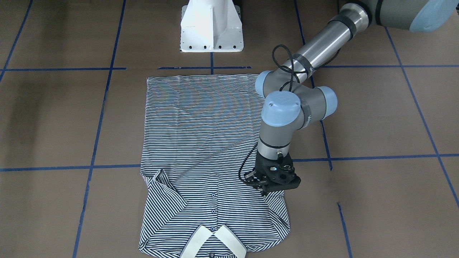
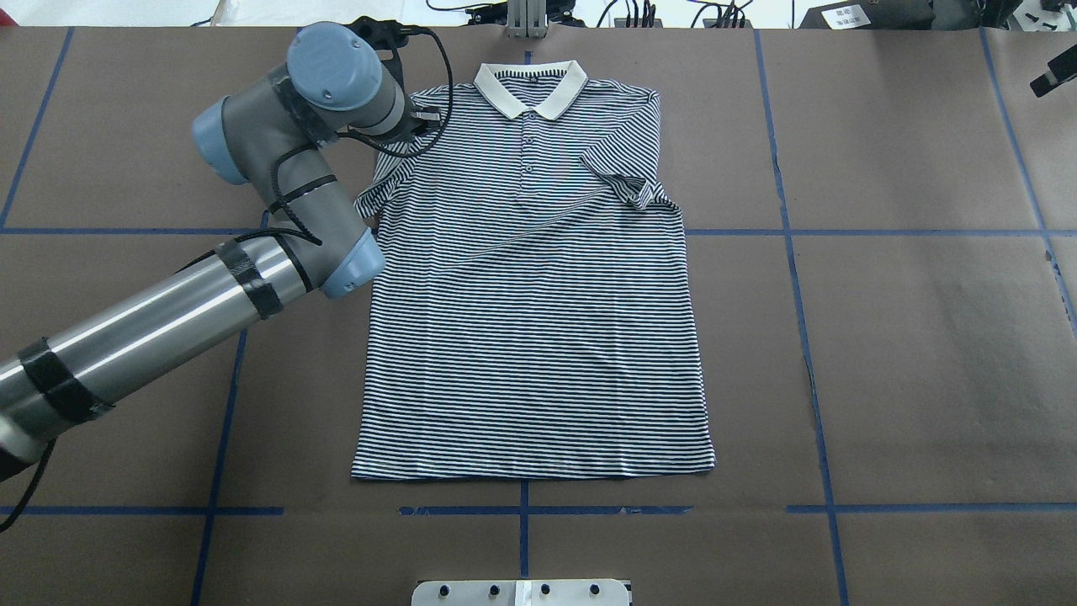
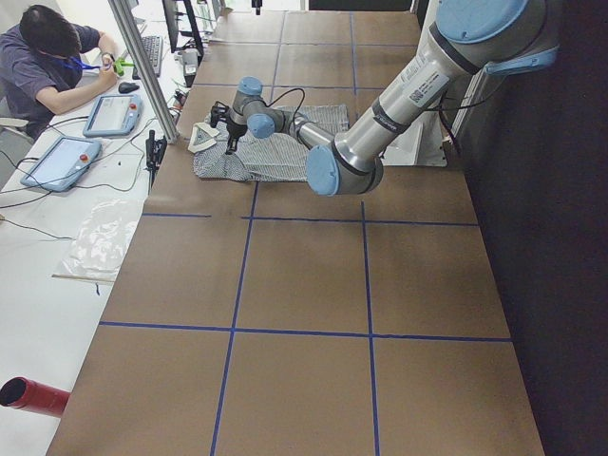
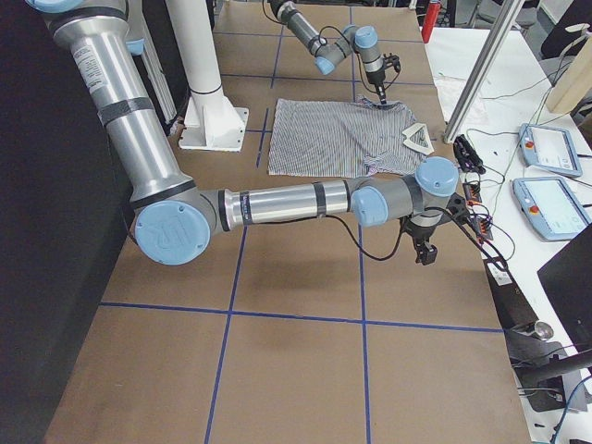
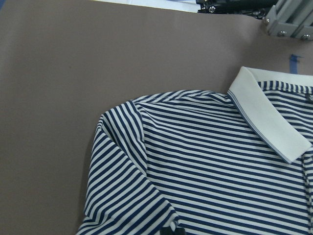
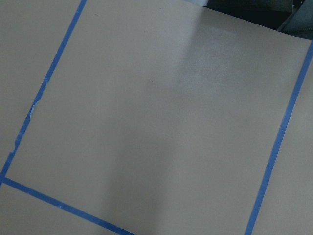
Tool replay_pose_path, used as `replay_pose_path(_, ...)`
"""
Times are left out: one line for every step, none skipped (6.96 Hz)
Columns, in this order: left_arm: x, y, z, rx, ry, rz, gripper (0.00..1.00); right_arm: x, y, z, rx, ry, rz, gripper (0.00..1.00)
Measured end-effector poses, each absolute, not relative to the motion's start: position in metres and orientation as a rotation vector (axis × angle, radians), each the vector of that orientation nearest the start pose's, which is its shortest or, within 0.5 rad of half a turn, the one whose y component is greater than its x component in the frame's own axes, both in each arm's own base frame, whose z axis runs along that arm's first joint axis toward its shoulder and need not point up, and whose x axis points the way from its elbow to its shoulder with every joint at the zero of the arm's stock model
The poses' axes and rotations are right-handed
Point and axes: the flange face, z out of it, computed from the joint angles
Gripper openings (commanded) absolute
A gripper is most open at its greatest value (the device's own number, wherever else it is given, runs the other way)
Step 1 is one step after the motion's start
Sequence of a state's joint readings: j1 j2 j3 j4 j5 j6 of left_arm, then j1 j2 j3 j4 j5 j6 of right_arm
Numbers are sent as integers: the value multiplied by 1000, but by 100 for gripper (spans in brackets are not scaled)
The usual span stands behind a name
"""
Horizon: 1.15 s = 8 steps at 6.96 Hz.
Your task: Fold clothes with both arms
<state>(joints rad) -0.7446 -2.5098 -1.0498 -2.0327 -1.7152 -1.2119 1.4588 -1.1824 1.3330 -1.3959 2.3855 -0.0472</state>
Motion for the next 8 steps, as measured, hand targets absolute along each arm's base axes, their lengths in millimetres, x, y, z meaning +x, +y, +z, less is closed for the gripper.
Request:
replay_pose_path(550,-656,232,332,823,-304,0,-14,-668,529,282,-819,-282,100)
replay_pose_path(556,-656,229,325,820,-307,14,-14,-668,529,283,-819,-282,100)
replay_pose_path(561,-658,226,320,816,-308,79,-14,-668,529,284,-819,-283,100)
replay_pose_path(566,-657,223,318,816,-301,100,-14,-669,528,285,-819,-284,100)
replay_pose_path(572,-652,220,327,815,-270,100,-15,-669,526,289,-819,-286,100)
replay_pose_path(574,-649,215,351,814,-210,100,-15,-669,522,295,-818,-289,100)
replay_pose_path(571,-647,206,387,819,-141,100,-16,-670,518,300,-818,-293,100)
replay_pose_path(565,-645,196,417,833,-81,100,-19,-672,515,303,-819,-298,100)
